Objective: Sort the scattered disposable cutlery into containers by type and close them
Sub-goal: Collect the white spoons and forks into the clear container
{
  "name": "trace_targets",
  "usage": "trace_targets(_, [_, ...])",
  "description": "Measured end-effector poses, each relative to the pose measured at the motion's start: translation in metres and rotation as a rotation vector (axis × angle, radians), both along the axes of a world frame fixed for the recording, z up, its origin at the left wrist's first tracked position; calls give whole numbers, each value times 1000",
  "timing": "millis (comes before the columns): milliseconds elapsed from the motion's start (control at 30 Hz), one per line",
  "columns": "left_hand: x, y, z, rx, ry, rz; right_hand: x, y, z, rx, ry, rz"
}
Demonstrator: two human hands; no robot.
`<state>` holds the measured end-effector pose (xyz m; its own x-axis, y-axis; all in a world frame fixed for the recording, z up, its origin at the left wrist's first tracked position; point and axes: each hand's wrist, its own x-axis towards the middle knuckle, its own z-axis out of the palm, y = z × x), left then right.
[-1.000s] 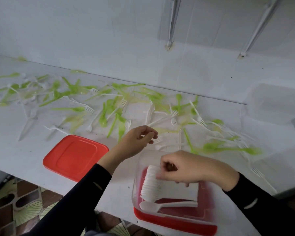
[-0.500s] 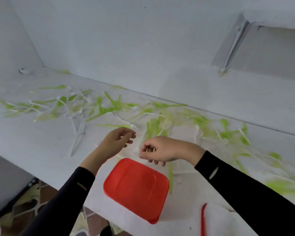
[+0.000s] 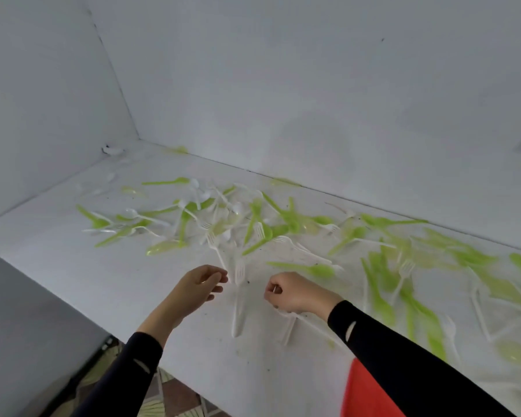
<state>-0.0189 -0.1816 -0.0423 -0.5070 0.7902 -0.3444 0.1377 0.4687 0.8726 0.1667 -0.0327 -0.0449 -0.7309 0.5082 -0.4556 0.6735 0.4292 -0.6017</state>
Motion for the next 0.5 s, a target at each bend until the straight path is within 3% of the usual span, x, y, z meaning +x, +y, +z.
trace_targets(300, [-54, -6, -6, -66, 53, -3, -84, 21, -6, 351, 10, -133])
trace_targets(500, [-65, 17, -8, -38, 75, 17, -154, 35, -14, 541, -2, 163])
